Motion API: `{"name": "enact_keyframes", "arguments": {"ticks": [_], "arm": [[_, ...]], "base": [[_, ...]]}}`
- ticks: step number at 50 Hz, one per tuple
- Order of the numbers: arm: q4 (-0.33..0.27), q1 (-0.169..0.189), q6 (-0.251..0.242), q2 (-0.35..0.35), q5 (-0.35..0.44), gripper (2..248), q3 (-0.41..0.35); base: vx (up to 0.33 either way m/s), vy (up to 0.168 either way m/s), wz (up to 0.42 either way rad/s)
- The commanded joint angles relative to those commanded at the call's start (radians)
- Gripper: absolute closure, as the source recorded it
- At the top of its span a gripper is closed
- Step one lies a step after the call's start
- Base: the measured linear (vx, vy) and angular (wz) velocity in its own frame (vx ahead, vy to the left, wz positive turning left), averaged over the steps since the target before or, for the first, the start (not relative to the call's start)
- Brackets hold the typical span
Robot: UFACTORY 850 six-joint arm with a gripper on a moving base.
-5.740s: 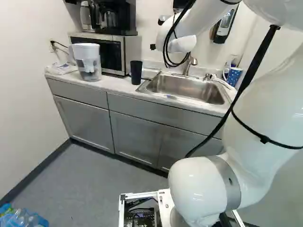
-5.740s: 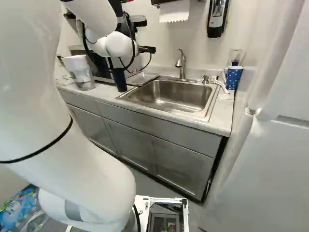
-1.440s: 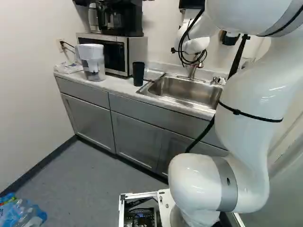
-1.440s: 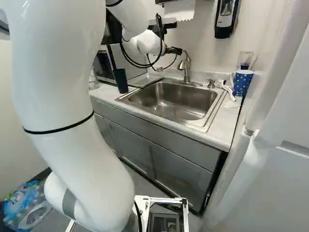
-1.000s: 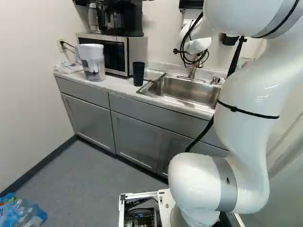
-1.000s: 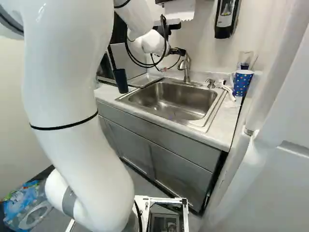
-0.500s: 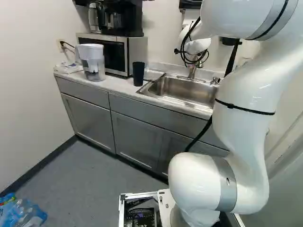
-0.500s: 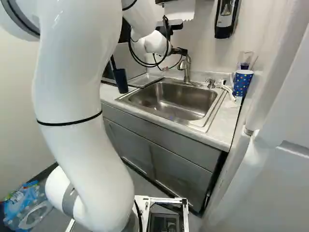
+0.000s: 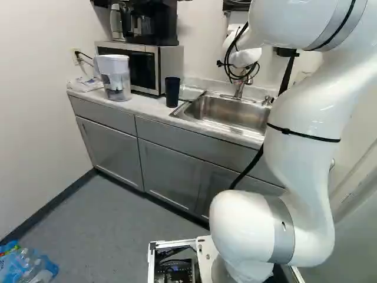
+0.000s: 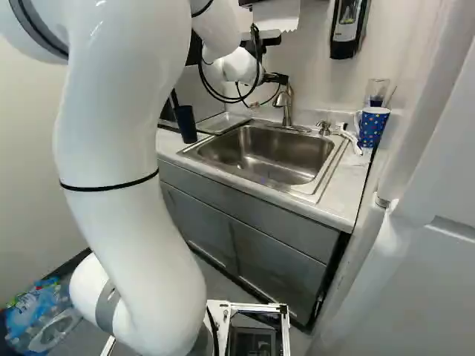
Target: Rinse the cup and place it in the tray
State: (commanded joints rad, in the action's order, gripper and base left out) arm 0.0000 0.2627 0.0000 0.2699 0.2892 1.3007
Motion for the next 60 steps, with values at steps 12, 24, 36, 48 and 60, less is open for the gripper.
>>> {"name": "enact_keyframes", "arguments": {"ticks": [12, 24, 36, 48, 60], "arm": [[0.0, 0.0, 0.0, 0.0, 0.012, 3, 0.0], [0.0, 0.0, 0.0, 0.0, 0.026, 3, 0.0], [0.0, 0.003, 0.0, 0.002, 0.044, 3, 0.002], [0.0, 0.008, 0.0, 0.005, 0.06, 3, 0.005], [0.0, 0.012, 0.0, 0.01, 0.073, 3, 0.011]], "base": [[0.0, 0.0, 0.0], [0.0, 0.0, 0.0], [0.0, 0.0, 0.0], [0.0, 0.0, 0.0], [0.0, 0.0, 0.0]]}}
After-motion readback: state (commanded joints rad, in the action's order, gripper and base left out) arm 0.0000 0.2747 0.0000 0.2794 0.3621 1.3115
